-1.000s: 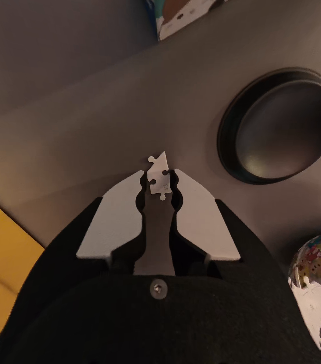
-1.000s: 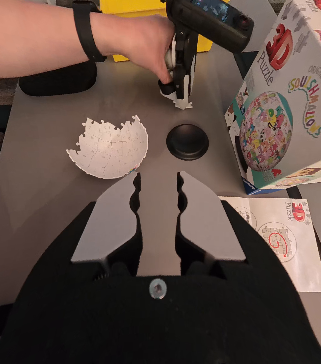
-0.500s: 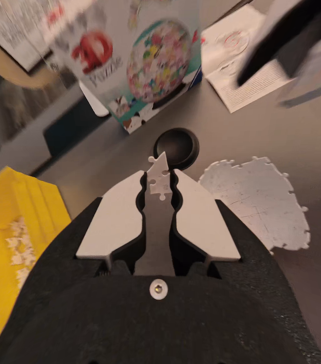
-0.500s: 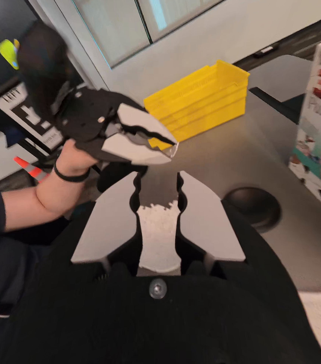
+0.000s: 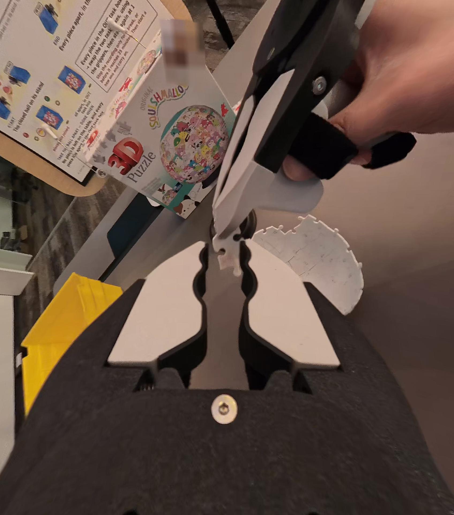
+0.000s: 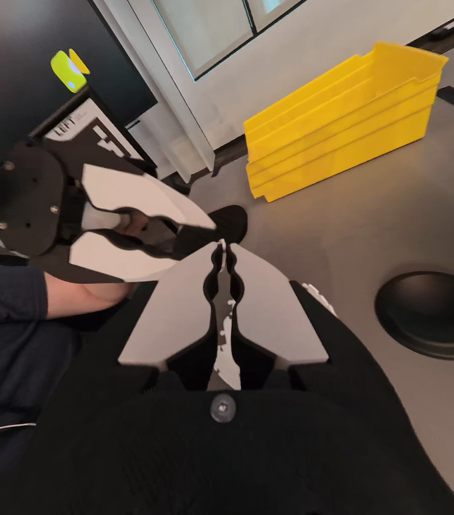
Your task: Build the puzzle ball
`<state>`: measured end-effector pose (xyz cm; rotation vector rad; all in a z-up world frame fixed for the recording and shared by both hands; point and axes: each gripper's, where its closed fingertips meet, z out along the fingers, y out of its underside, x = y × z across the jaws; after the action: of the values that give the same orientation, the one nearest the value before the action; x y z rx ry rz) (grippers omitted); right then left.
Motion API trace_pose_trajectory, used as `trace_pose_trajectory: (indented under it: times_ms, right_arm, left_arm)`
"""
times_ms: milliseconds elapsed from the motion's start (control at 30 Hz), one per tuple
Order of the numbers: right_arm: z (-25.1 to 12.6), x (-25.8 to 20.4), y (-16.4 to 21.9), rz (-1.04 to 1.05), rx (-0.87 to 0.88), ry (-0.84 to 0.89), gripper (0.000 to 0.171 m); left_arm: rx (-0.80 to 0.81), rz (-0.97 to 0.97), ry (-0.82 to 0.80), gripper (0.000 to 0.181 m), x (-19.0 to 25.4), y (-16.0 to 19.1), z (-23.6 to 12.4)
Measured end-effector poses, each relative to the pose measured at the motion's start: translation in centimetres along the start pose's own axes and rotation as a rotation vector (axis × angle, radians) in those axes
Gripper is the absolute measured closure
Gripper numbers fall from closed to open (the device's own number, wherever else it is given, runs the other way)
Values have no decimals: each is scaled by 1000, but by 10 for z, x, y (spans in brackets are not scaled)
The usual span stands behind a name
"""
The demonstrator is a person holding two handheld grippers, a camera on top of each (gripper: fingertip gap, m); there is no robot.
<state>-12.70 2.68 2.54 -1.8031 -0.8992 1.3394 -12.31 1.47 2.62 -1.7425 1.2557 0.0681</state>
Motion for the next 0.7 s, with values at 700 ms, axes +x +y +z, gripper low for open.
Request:
trace_pose_trajectory:
  times_ms: [700]
  right_arm:
    - [-33,-45,-9,-338,-90,-37,140]
  left_arm:
    - [321,-502,706,179,45,-26,-14]
